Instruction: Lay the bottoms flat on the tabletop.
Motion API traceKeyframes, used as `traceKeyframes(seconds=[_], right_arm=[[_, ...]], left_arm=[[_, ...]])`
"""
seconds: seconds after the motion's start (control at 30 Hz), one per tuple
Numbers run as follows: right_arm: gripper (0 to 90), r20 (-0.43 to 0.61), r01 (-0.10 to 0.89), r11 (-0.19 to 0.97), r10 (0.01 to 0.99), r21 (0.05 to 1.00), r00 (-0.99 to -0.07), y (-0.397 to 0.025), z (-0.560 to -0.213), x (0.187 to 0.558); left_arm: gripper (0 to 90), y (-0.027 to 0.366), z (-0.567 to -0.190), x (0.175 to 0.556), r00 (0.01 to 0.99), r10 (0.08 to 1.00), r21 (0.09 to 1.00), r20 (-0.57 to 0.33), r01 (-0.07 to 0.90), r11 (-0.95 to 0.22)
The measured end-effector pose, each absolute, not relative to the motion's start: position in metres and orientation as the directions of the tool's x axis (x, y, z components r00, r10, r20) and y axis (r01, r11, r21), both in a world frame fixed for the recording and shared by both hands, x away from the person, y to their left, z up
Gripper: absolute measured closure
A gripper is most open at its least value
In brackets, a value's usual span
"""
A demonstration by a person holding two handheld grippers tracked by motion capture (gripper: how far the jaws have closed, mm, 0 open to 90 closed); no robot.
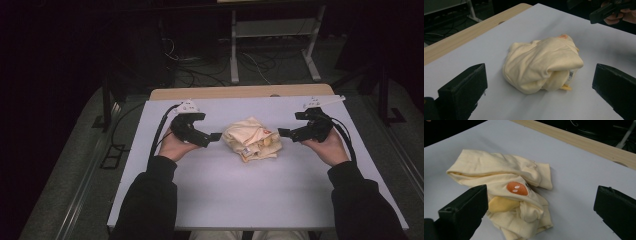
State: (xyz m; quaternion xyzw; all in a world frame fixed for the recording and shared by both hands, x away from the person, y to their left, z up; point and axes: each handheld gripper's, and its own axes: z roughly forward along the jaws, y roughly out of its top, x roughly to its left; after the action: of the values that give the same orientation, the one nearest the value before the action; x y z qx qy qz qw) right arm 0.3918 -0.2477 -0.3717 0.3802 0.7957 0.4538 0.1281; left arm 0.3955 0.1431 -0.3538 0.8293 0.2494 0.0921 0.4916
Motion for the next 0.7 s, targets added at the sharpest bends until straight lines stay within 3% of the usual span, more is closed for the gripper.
traceKeyframes(seconds=[0.23,0.63,0.7], right_arm=[[0.0,0.173,0.508,0.278,0.72,0.816,-0.672,-0.243,-0.384,0.392],[0.0,0.218,0.559,0.269,0.724,0.784,-0.654,-0.242,-0.406,0.392],[4.5,0.233,0.567,0.266,0.718,0.78,-0.656,-0.243,-0.41,0.392]], left_arm=[[0.0,0.129,-0.367,0.399,0.865,0.484,0.873,-0.137,0.336,-0.353],[0.0,0.116,-0.392,0.405,0.864,0.477,0.846,-0.161,0.37,-0.385],[0.0,0.116,-0.396,0.407,0.859,0.483,0.842,-0.171,0.382,-0.381]])
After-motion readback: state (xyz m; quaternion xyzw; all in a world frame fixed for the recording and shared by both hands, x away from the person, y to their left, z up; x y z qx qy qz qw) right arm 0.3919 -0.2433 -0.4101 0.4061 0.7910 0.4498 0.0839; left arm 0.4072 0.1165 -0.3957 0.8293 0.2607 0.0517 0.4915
